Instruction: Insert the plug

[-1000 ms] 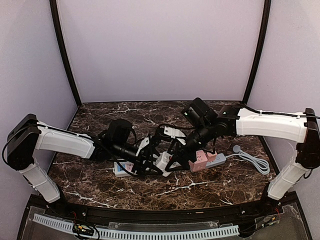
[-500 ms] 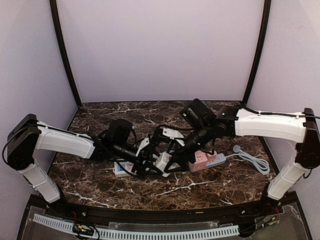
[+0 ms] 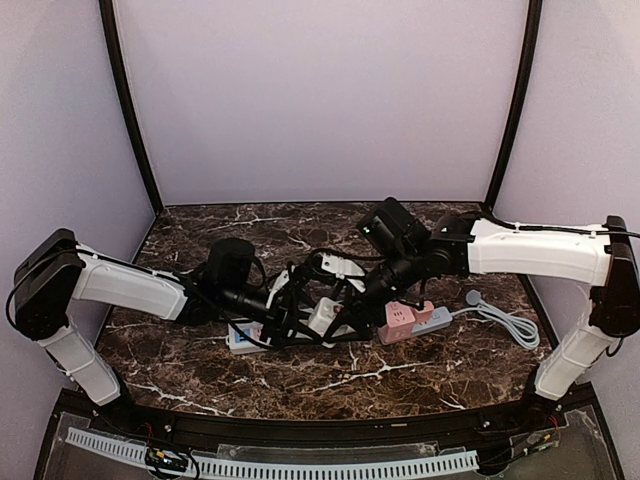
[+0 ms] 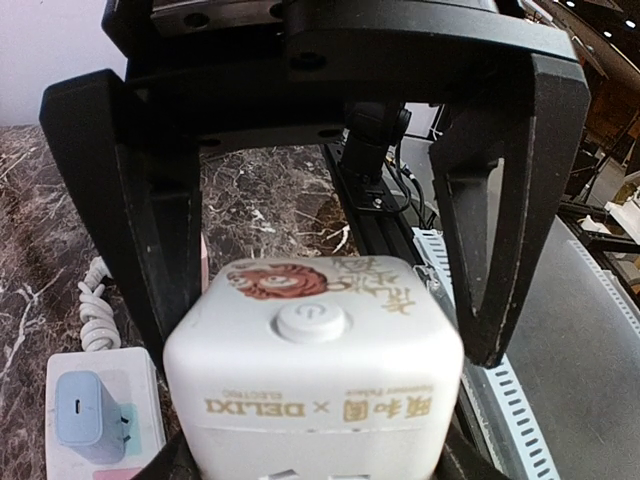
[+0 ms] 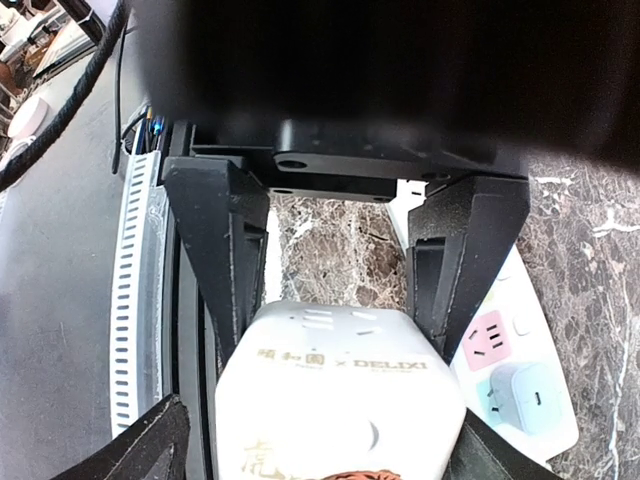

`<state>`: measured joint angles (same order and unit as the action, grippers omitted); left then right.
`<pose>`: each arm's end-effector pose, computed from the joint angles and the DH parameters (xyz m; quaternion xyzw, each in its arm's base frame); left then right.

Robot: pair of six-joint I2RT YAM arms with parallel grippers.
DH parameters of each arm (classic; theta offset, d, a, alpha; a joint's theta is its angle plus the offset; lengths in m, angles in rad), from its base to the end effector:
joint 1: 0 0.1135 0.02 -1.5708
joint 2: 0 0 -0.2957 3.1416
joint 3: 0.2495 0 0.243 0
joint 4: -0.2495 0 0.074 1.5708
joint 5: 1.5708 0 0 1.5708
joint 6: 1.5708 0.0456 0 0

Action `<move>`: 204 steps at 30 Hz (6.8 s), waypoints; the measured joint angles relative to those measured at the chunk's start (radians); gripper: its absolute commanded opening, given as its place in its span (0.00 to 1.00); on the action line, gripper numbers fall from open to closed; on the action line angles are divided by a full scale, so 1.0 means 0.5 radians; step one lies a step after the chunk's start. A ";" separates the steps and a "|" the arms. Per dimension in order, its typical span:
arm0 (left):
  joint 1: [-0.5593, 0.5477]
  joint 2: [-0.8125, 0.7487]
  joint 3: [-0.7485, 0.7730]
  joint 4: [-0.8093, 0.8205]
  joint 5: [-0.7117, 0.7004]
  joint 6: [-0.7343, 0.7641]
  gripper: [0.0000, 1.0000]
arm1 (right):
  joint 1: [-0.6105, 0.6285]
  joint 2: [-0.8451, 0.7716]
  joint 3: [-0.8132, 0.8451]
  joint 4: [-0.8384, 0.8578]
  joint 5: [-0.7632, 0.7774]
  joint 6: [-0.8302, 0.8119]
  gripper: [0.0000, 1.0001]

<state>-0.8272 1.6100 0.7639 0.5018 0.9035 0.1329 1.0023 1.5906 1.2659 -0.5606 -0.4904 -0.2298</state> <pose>0.1962 -0.2663 0.2379 0.5626 0.5366 -0.5119 0.3654 0.1652 0.2985 0.3025 -0.5945 0.6986 0.3346 0.2159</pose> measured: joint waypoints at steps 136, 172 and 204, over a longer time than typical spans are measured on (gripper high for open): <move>0.198 -0.414 -0.416 -0.317 -2.411 -0.798 0.97 | -0.121 0.264 0.857 -0.554 0.928 1.061 0.00; 0.250 -0.735 -0.760 0.049 -2.573 -0.760 0.99 | 0.081 1.064 1.190 -0.816 0.940 0.948 0.00; 0.250 -0.735 -0.760 0.050 -2.574 -0.759 0.99 | 0.095 1.084 1.205 -0.771 1.032 0.957 0.00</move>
<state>-0.7021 1.2427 0.3840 0.5270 -0.3836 -0.2466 1.0496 2.1326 1.8687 -0.9459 0.0257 0.2485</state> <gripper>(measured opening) 0.987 0.554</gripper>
